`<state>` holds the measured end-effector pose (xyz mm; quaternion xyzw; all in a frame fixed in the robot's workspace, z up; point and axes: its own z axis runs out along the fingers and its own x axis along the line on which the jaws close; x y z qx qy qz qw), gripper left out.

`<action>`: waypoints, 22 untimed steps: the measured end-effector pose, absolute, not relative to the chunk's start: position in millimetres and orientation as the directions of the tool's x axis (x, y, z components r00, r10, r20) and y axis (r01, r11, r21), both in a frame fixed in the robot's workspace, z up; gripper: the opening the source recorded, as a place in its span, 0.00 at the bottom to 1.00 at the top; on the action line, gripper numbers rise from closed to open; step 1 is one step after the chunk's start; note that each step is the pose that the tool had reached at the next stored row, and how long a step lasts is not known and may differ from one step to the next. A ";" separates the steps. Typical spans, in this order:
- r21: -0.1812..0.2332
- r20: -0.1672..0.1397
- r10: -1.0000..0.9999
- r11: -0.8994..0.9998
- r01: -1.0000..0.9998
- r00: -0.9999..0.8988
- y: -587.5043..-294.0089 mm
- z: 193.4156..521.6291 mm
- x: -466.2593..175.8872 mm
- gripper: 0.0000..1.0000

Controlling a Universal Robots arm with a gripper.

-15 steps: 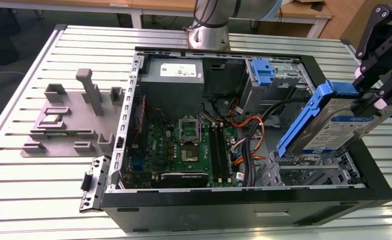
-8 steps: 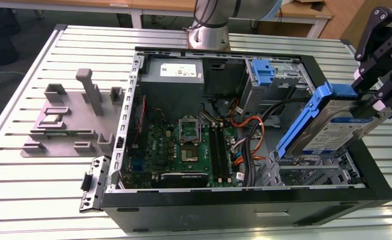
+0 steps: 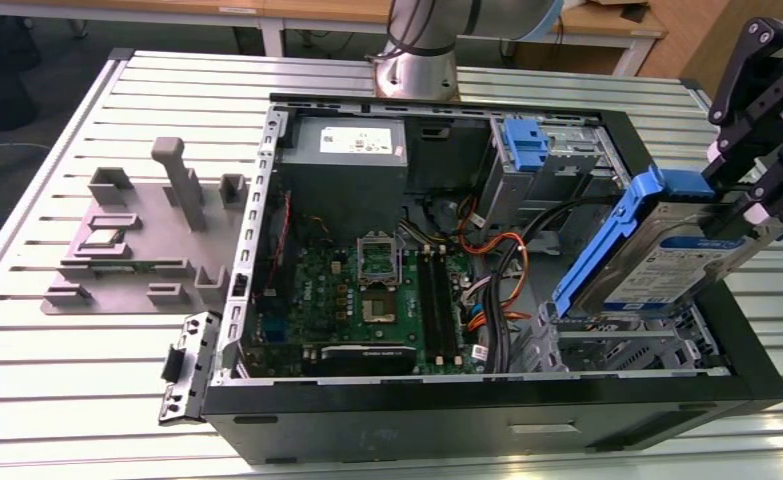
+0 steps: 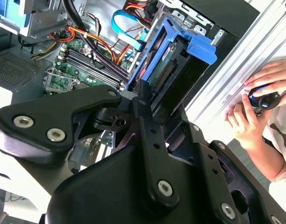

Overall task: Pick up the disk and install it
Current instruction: 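Insert the disk into the insertion slot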

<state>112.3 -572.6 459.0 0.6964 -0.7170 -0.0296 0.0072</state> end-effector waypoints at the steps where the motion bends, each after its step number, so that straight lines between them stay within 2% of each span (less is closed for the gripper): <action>1: 0.053 -0.031 -0.999 0.028 -0.998 -0.030 -572.6 459.0 112.4 0.35; 22: 0.053 -0.031 -0.999 0.028 -0.998 -0.030 -573.0 447.5 112.4 0.35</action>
